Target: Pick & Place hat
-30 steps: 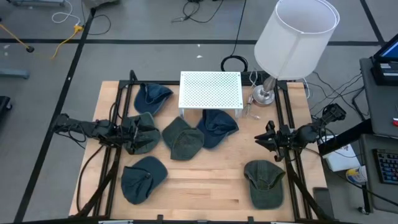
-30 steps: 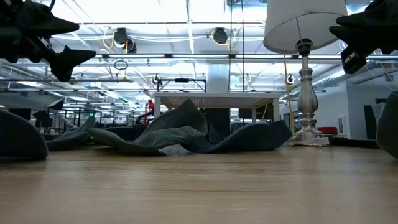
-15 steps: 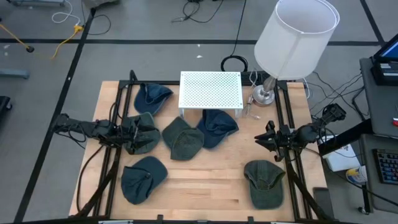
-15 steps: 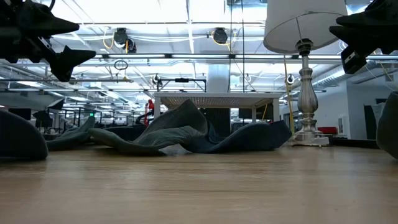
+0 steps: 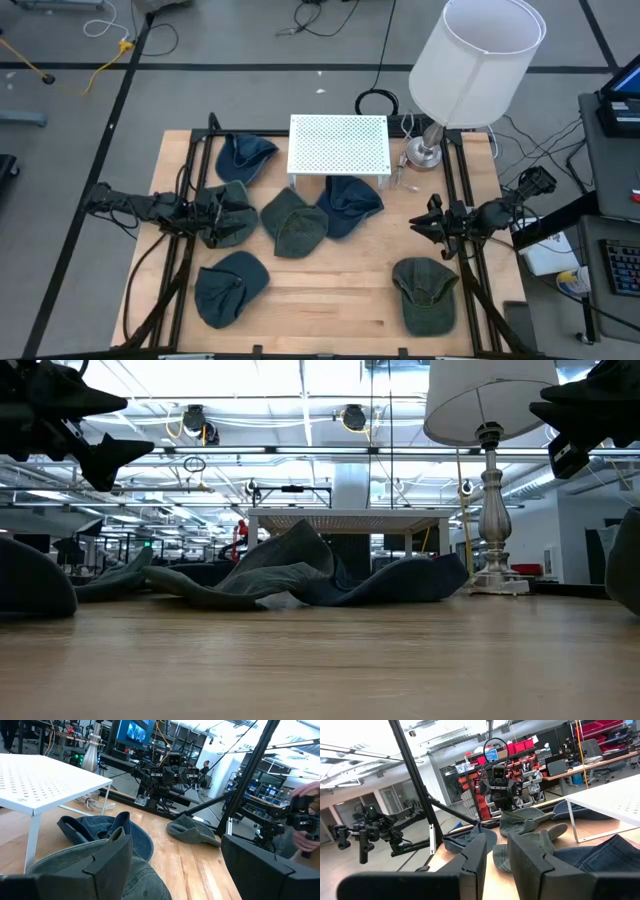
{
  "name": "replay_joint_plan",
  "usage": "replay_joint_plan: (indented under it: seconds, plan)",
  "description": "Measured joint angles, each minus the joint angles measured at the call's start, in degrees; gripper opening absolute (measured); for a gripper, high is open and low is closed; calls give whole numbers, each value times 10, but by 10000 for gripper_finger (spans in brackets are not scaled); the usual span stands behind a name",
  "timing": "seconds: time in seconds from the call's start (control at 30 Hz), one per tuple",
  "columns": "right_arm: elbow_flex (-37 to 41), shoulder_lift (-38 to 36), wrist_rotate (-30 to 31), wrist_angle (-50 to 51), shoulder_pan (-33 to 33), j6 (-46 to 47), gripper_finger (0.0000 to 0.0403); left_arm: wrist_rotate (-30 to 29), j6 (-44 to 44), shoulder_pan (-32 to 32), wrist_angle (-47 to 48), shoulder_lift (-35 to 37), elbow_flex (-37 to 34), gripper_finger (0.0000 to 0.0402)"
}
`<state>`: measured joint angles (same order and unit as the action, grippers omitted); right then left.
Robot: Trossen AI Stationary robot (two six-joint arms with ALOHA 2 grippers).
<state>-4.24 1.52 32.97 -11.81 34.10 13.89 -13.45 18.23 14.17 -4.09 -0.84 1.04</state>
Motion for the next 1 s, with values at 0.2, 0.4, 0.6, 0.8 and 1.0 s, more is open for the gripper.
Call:
replay_joint_plan:
  seconds: [0.2, 0.4, 0.6, 0.8, 1.0]
  plan:
    - [0, 1, -14, 0, 0, 17, 70, 0, 0, 0, 0, 0, 0, 305]
    - [0, 19, -46, -4, 0, 65, 70, 0, 0, 0, 0, 0, 0, 306]
    - [-39, 58, -43, 21, 0, 31, 70, 0, 0, 0, 0, 0, 0, 306]
    - [-118, 127, -28, 67, 0, 2, 70, 0, 0, 0, 0, 0, 0, 306]
    - [-239, 212, -15, 151, 0, 4, 73, 0, 0, 0, 0, 0, 0, 306]
